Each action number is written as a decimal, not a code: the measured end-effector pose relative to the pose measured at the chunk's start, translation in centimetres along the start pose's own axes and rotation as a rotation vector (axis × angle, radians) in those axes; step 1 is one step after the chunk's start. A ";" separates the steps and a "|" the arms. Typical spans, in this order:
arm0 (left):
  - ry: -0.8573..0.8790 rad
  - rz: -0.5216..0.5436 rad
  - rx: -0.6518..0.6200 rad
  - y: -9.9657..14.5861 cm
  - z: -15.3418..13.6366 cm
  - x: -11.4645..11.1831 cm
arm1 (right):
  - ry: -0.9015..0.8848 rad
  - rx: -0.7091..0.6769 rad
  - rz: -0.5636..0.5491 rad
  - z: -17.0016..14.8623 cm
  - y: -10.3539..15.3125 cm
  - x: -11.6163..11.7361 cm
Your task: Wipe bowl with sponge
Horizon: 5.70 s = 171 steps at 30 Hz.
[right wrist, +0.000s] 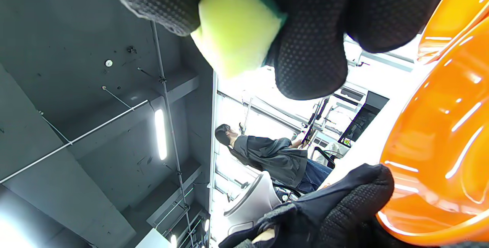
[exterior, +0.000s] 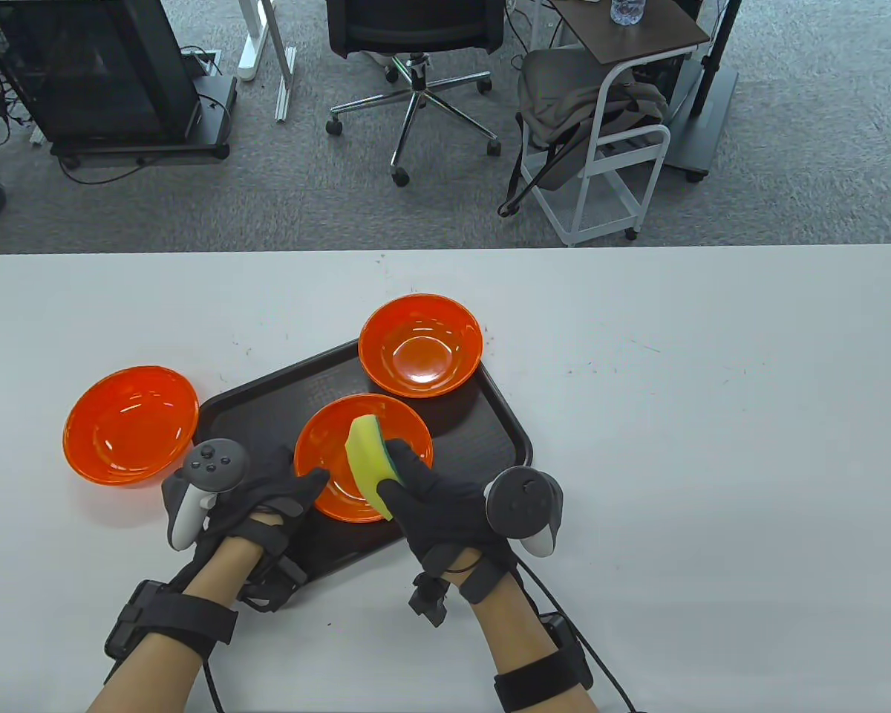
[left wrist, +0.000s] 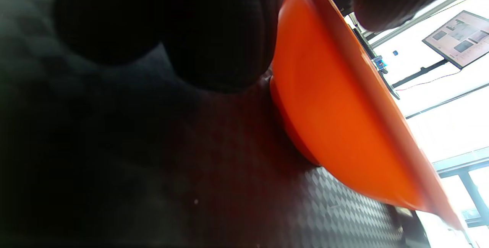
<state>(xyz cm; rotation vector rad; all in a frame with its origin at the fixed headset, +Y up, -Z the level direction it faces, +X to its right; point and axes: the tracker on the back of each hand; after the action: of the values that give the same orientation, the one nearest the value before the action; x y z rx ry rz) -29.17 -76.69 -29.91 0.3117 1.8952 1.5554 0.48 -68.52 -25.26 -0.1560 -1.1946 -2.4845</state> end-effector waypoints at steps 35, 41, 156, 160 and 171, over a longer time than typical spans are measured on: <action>-0.063 0.243 -0.436 5.9 7.0 4.3 | 0.907 -0.199 0.300 5.4 -1.0 2.7; -0.089 0.246 -0.463 6.3 7.5 4.3 | 1.126 -0.216 0.445 5.6 -1.2 4.3; -0.145 0.345 -0.646 7.5 9.0 4.5 | 0.781 -0.263 0.501 5.3 -1.2 7.5; -0.150 0.387 -0.628 7.6 8.6 5.8 | 0.832 -0.253 0.580 5.6 -1.3 8.0; -0.077 0.435 -0.573 7.7 7.2 8.3 | 1.187 -0.216 0.676 6.9 -1.6 7.6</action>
<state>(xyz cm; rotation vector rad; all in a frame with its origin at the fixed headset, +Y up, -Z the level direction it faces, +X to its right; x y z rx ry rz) -32.65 -64.29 -25.99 0.5354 1.2925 2.2543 -7.60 -64.42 -20.07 0.6586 -0.2692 -1.5788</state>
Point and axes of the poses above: the tracker on the back of each hand, its own z axis roughly to the thumb side, its own y axis roughly from the fingertips to the wrist, x = y × z, and after that the axes turned 11 degrees about -x, right-handed
